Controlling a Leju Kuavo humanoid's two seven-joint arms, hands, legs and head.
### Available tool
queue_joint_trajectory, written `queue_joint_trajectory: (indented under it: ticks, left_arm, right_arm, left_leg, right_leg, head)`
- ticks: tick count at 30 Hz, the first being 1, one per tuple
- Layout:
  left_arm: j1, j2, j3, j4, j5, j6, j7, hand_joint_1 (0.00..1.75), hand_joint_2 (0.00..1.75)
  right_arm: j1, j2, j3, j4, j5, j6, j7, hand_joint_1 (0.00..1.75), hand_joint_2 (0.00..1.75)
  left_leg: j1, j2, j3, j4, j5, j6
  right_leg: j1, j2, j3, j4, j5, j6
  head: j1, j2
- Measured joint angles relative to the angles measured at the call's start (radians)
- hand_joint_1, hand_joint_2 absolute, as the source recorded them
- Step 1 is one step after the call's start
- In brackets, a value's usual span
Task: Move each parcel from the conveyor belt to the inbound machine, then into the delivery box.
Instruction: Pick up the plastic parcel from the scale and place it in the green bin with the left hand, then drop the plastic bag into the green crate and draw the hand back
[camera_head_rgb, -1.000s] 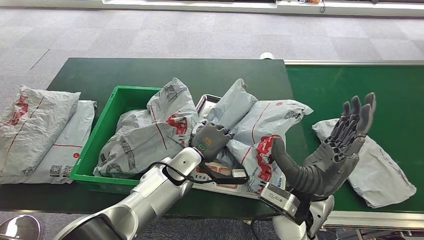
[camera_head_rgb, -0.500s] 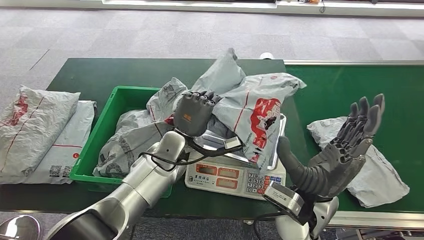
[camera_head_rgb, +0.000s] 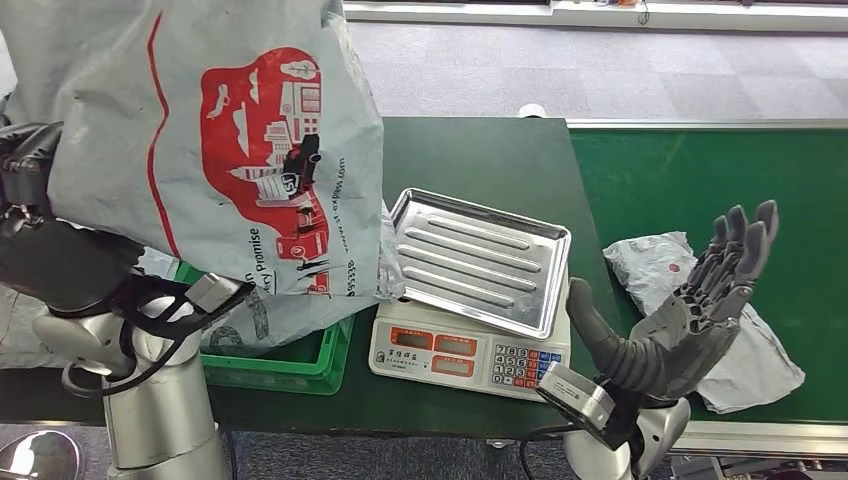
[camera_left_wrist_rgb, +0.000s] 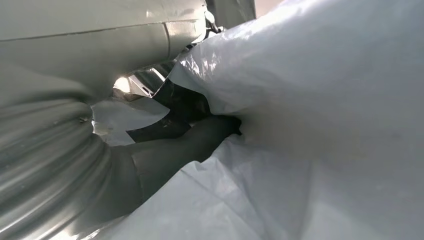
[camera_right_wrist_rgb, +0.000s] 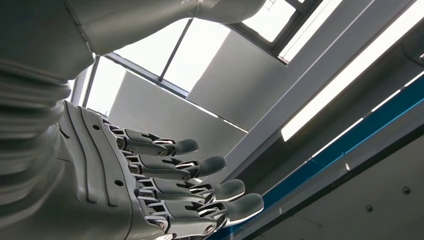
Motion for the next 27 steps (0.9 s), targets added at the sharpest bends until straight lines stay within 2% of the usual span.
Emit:
queue_joint_trajectory:
  ticks: [5,7,9,11,12,14,15,16,17,20,23,27]
  left_arm:
    - [0.011,-0.001,0.096,-0.087,-0.029,-0.001,0.028,1.75,1.75]
    - [0.016,-0.001,0.125,-0.102,-0.108,-0.001,0.103,1.75,1.75]
    - [0.021,0.008,0.136,-0.090,-0.196,-0.005,0.240,1.75,1.75]
    - [0.023,0.069,0.118,-0.028,-0.235,-0.039,0.474,1.75,1.75]
    - [0.020,0.126,0.088,0.022,-0.236,-0.079,0.647,1.75,1.75]
    - [0.006,0.234,-0.023,0.132,-0.237,-0.176,1.039,1.75,1.75]
    - [0.003,0.274,-0.091,0.183,-0.238,-0.216,1.193,1.75,1.75]
    - [0.003,0.299,-0.156,0.228,-0.238,-0.241,1.282,1.75,1.75]
    - [0.006,0.320,-0.211,0.269,-0.238,-0.259,1.313,1.75,1.75]
    - [0.012,0.361,-0.291,0.367,-0.239,-0.307,1.210,1.75,1.75]
    - [0.015,0.376,-0.304,0.448,-0.239,-0.342,1.114,1.75,1.75]
    - [0.019,0.384,-0.305,0.529,-0.239,-0.362,1.082,1.75,1.75]
  right_arm:
    - [0.000,0.000,0.000,0.001,0.013,0.000,0.014,0.00,1.75]
    - [0.001,0.000,-0.001,0.001,0.021,0.000,0.019,0.00,1.75]
    - [0.005,0.000,-0.002,-0.002,0.032,0.000,0.029,0.00,1.75]
    - [0.016,0.000,-0.005,-0.012,0.042,0.000,0.044,0.00,1.75]
    - [0.024,0.000,-0.007,-0.019,0.046,0.000,0.054,0.00,1.75]
    - [0.035,-0.001,-0.011,-0.032,0.050,-0.001,0.074,0.00,1.75]
    - [0.038,-0.001,-0.012,-0.036,0.051,-0.001,0.084,0.00,1.75]
    - [0.040,-0.002,-0.013,-0.039,0.053,-0.001,0.093,0.00,1.75]
    - [0.041,-0.003,-0.013,-0.041,0.055,-0.001,0.100,0.00,1.75]
    - [0.045,-0.004,-0.013,-0.043,0.060,-0.001,0.117,0.00,1.75]
    - [0.047,-0.005,-0.013,-0.044,0.062,-0.001,0.128,0.00,1.75]
    - [0.049,-0.007,-0.013,-0.044,0.063,-0.001,0.139,0.00,1.75]
  left_leg:
    - [0.000,0.000,0.001,0.000,0.001,0.000]
    - [0.000,0.000,0.001,0.000,0.001,0.000]
    - [0.000,-0.001,0.001,0.000,0.000,0.000]
    - [0.000,-0.001,0.002,0.000,0.000,0.000]
    - [0.000,0.000,0.003,0.000,0.000,-0.001]
    - [0.001,0.002,0.003,0.000,0.001,-0.002]
    - [0.001,0.002,0.003,0.000,0.001,-0.002]
    - [0.002,0.002,0.002,-0.001,0.002,-0.002]
    - [0.002,0.002,0.002,-0.001,0.002,-0.002]
    - [0.001,0.005,0.002,0.000,0.002,-0.002]
    - [0.000,0.004,0.002,0.000,0.001,-0.002]
    - [0.000,0.003,0.001,0.000,0.001,-0.002]
  right_leg:
    - [0.000,0.000,0.000,0.000,0.000,0.000]
    - [0.000,0.000,0.000,0.000,0.000,0.000]
    - [0.000,-0.001,0.000,0.000,0.000,0.000]
    - [-0.001,0.000,-0.001,0.000,0.000,0.000]
    - [0.000,0.001,-0.002,0.000,0.000,-0.001]
    - [0.001,0.002,-0.002,0.000,0.001,-0.003]
    - [0.001,0.002,-0.001,0.000,0.001,-0.003]
    - [0.002,0.001,0.000,0.000,0.001,-0.003]
    - [0.002,0.001,0.000,0.000,0.002,-0.003]
    - [0.000,0.004,-0.001,0.000,0.003,-0.003]
    - [0.000,0.003,-0.001,0.000,0.003,-0.003]
    - [0.000,0.003,-0.002,0.000,0.002,-0.003]
  head:
    - [0.000,0.000]
    - [0.000,0.000]
    - [0.000,0.000]
    - [0.000,0.000]
    - [0.000,0.000]
    - [-0.001,0.000]
    - [-0.001,0.000]
    - [0.000,0.000]
    - [0.000,0.000]
    - [0.000,0.000]
    - [0.000,0.000]
    - [0.000,0.000]
